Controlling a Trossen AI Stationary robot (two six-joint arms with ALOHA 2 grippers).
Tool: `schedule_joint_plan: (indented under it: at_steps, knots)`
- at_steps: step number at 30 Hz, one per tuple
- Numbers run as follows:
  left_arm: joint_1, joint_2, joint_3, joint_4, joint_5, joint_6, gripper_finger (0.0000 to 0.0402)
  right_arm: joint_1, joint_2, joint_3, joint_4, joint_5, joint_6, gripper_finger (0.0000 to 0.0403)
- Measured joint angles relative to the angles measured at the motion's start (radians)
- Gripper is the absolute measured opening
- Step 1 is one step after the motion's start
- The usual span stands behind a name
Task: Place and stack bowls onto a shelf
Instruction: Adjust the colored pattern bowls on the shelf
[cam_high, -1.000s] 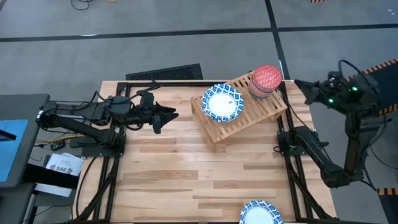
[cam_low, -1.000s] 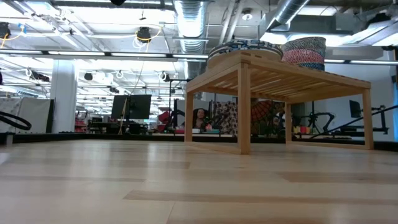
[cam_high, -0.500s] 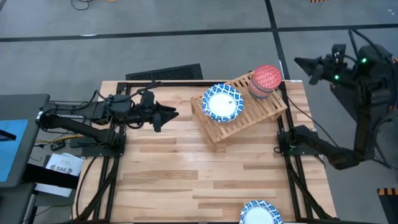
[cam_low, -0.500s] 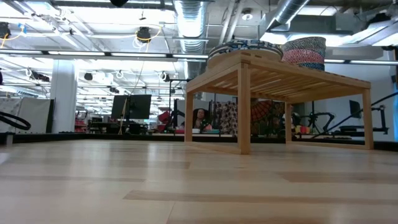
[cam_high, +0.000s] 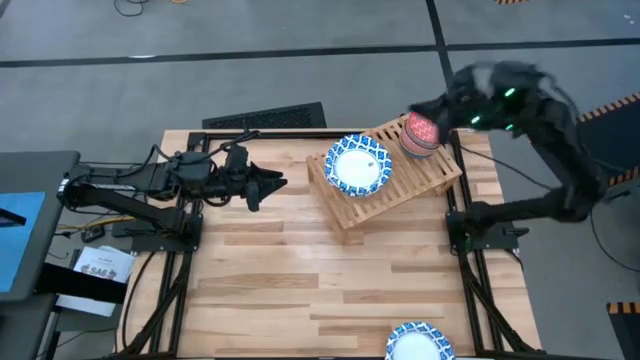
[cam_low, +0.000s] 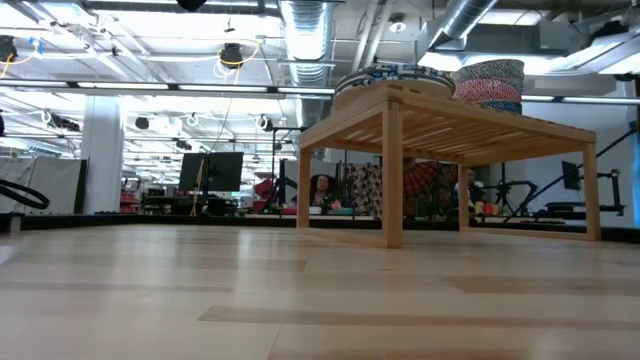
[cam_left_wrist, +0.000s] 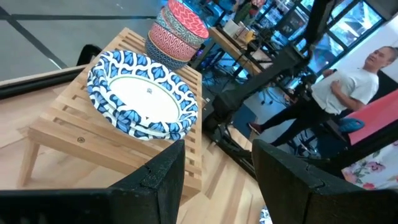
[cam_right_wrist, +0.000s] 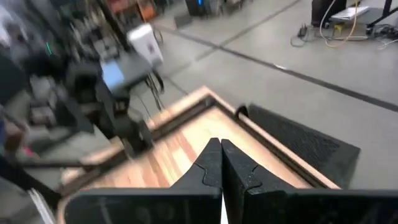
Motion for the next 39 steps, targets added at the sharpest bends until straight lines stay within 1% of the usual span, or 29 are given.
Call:
schedule_joint_plan:
  at_steps: [3, 4, 6, 9, 11, 13, 16, 18, 20, 25, 26, 29, 32, 36, 39]
  knots:
    - [0.000, 0.000, 0.000, 0.000, 0.008, 0.032, 0.0171, 0.230, 0.036, 0.000, -0.030, 0.238, 0.003, 0.0017]
    - [0.000, 0.000, 0.000, 0.000, 0.009, 0.041, 0.0171, 0.304, 0.047, 0.000, -0.056, 0.322, 0.026, 0.0017]
    - [0.001, 0.000, 0.000, 0.000, 0.022, 0.061, 0.0171, 0.456, 0.074, -0.002, -0.130, 0.526, 0.123, 0.0017]
    - [0.011, -0.010, 0.000, -0.001, 0.071, 0.094, 0.0171, 0.663, 0.105, -0.040, -0.265, 0.861, 0.369, 0.0017]
    - [0.022, -0.019, 0.002, -0.002, 0.100, 0.110, 0.0171, 0.778, 0.107, -0.078, -0.332, 1.044, 0.584, 0.0017]
    - [0.035, -0.029, 0.001, 0.000, 0.117, 0.114, 0.0171, 0.856, 0.113, -0.132, -0.397, 1.181, 0.805, 0.0017]
    - [0.051, -0.053, 0.001, -0.011, 0.133, 0.118, 0.0171, 0.907, 0.149, -0.215, -0.444, 1.334, 1.069, 0.0017]
    - [0.058, -0.068, 0.001, -0.008, 0.136, 0.138, 0.0171, 0.901, 0.187, -0.256, -0.477, 1.372, 1.178, 0.0017]
    - [0.064, -0.085, 0.001, -0.010, 0.137, 0.161, 0.0171, 0.882, 0.221, -0.283, -0.509, 1.390, 1.279, 0.0017]
    - [0.070, -0.122, 0.001, -0.027, 0.131, 0.190, 0.0171, 0.845, 0.336, -0.293, -0.685, 1.411, 1.459, 0.0017]
    - [0.070, -0.127, 0.001, -0.032, 0.127, 0.200, 0.0171, 0.835, 0.350, -0.296, -0.690, 1.409, 1.480, 0.0016]
    - [0.070, -0.135, 0.001, -0.042, 0.104, 0.232, 0.0171, 0.793, 0.362, -0.317, -0.684, 1.399, 1.458, 0.0017]
    - [0.070, -0.140, 0.000, -0.048, 0.093, 0.247, 0.0171, 0.756, 0.382, -0.321, -0.687, 1.412, 1.454, 0.0017]
    - [0.070, -0.138, 0.000, -0.055, 0.077, 0.284, 0.0171, 0.748, 0.363, -0.327, -0.692, 1.428, 1.445, 0.0016]
    - [0.070, -0.138, 0.000, -0.053, 0.055, 0.342, 0.0171, 0.739, 0.338, -0.332, -0.660, 1.419, 1.437, 0.0016]
